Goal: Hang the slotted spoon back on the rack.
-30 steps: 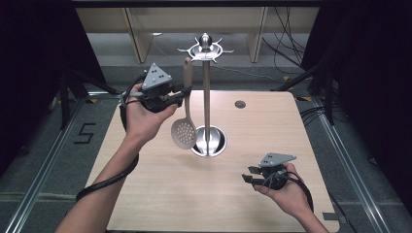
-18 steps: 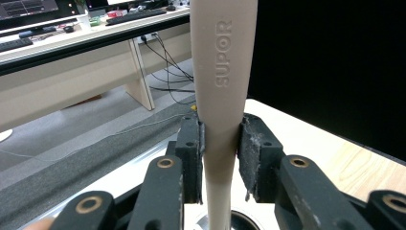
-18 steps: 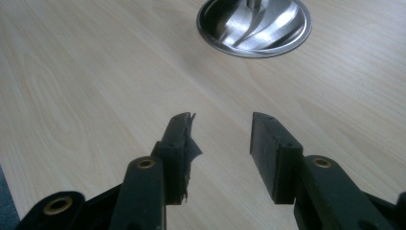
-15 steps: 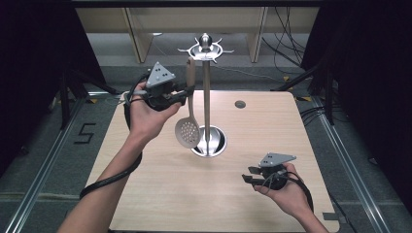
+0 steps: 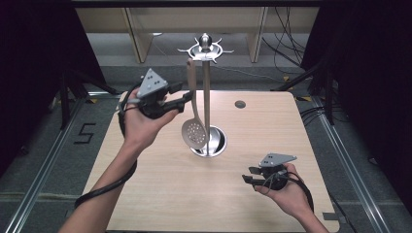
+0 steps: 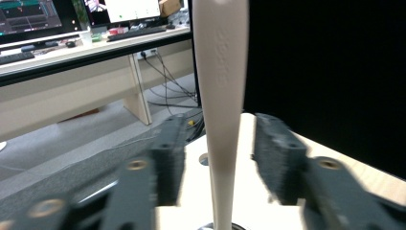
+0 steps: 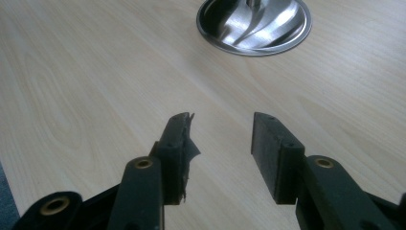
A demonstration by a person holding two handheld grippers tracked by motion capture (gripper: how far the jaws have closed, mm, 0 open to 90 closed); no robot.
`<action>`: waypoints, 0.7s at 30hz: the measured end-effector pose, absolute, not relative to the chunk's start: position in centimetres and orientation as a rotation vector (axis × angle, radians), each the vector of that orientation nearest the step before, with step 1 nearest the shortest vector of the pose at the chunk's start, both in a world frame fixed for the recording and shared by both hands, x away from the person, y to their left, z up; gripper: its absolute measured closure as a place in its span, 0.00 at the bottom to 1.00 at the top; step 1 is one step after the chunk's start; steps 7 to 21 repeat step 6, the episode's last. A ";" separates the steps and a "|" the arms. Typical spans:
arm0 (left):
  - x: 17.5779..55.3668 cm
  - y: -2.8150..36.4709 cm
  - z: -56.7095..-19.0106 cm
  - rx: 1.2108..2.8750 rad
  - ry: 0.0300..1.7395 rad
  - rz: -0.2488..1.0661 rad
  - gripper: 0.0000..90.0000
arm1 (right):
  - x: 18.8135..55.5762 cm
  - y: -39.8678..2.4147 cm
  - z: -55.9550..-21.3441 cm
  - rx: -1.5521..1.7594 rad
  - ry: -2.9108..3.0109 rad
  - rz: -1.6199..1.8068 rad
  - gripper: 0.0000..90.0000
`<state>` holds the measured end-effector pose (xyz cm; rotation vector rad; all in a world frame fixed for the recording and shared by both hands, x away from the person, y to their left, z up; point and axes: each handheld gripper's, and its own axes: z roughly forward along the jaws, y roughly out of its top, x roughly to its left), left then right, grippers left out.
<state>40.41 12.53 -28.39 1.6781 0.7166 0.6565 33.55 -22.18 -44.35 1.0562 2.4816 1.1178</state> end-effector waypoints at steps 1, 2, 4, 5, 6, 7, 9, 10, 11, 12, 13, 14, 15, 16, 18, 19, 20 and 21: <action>39.8 13.0 -29.1 1.681 0.715 0.652 0.47 | 33.5 -22.2 -44.3 1.059 2.481 1.117 0.64; 39.0 13.6 -30.4 1.690 0.717 0.640 0.44 | 33.4 -22.2 -44.3 1.066 2.482 1.114 0.64; 37.4 15.6 -33.7 1.725 0.725 0.633 0.35 | 33.5 -22.3 -44.4 1.058 2.471 1.121 0.62; 36.2 17.5 -36.6 1.758 0.748 0.602 0.31 | 33.6 -22.4 -44.5 1.038 2.471 1.118 0.62; 35.7 18.5 -38.1 1.763 0.777 0.581 0.30 | 33.6 -22.5 -44.5 1.061 2.472 1.113 0.61; 35.7 18.5 -38.1 1.763 0.777 0.581 0.30 | 33.6 -22.5 -44.5 1.061 2.472 1.113 0.61; 35.7 18.5 -38.1 1.763 0.777 0.581 0.30 | 33.6 -22.5 -44.5 1.061 2.472 1.113 0.61; 35.7 18.5 -38.1 1.763 0.777 0.581 0.30 | 33.6 -22.5 -44.5 1.061 2.472 1.113 0.61; 35.7 18.5 -38.1 1.763 0.777 0.581 0.30 | 33.6 -22.5 -44.5 1.061 2.472 1.113 0.61; 35.7 18.5 -38.1 1.763 0.777 0.581 0.30 | 33.6 -22.5 -44.5 1.061 2.472 1.113 0.61; 35.7 18.5 -38.1 1.763 0.777 0.581 0.30 | 33.6 -22.5 -44.5 1.061 2.472 1.113 0.61; 35.7 18.5 -38.1 1.763 0.777 0.581 0.30 | 33.6 -22.5 -44.5 1.061 2.472 1.113 0.61; 35.7 18.5 -38.1 1.763 0.777 0.581 0.30 | 33.6 -22.5 -44.5 1.061 2.472 1.113 0.61; 35.7 18.5 -38.1 1.763 0.777 0.581 0.30 | 33.6 -22.5 -44.5 1.061 2.472 1.113 0.61; 35.7 18.5 -38.1 1.763 0.777 0.581 0.30 | 33.6 -22.5 -44.5 1.061 2.472 1.113 0.61; 35.7 18.5 -38.1 1.763 0.777 0.581 0.30 | 33.6 -22.5 -44.5 1.061 2.472 1.113 0.61; 35.7 18.5 -38.1 1.763 0.777 0.581 0.30 | 33.6 -22.5 -44.5 1.061 2.472 1.113 0.61; 35.7 18.5 -38.1 1.763 0.777 0.581 0.30 | 33.6 -22.5 -44.5 1.061 2.472 1.113 0.61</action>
